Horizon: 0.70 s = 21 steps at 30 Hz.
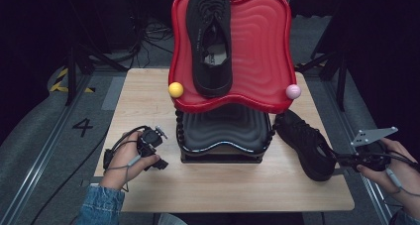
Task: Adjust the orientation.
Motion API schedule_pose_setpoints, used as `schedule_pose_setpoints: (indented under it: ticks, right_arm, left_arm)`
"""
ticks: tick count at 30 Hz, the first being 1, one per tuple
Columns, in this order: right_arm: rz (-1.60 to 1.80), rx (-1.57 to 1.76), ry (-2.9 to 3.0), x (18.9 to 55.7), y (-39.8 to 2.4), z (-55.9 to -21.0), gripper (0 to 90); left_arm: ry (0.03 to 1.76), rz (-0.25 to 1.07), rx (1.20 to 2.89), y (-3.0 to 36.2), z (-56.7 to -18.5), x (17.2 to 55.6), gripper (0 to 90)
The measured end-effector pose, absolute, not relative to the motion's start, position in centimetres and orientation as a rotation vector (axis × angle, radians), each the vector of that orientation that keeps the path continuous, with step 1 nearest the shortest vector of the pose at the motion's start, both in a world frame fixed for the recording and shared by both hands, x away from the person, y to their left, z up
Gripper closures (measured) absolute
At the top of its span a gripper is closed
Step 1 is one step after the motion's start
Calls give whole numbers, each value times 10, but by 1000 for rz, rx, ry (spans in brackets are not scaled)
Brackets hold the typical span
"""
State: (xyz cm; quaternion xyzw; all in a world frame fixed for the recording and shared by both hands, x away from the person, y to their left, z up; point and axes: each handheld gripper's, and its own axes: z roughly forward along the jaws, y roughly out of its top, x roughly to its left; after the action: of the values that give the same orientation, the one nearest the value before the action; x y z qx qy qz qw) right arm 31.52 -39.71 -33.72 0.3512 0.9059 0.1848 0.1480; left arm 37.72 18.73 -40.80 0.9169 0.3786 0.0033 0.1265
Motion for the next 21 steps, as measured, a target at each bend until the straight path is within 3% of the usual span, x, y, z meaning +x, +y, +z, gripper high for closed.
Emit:
schedule_pose_setpoints:
  ticks: [2, 12, 21]
  right_arm:
    - [514, 980, 2613, 315, -395, -336, 900]
    - [563, 851, 2627, 315, -359, -322, 900]
    - [542, 772, 2784, 320, -324, -329, 900]
  left_arm:
    - [1109, -13, 2661, 188, -409, 376, 301]
    - [1155, -11, 2636, 197, -417, 368, 302]
    - [1182, -4, 2614, 206, -416, 362, 290]
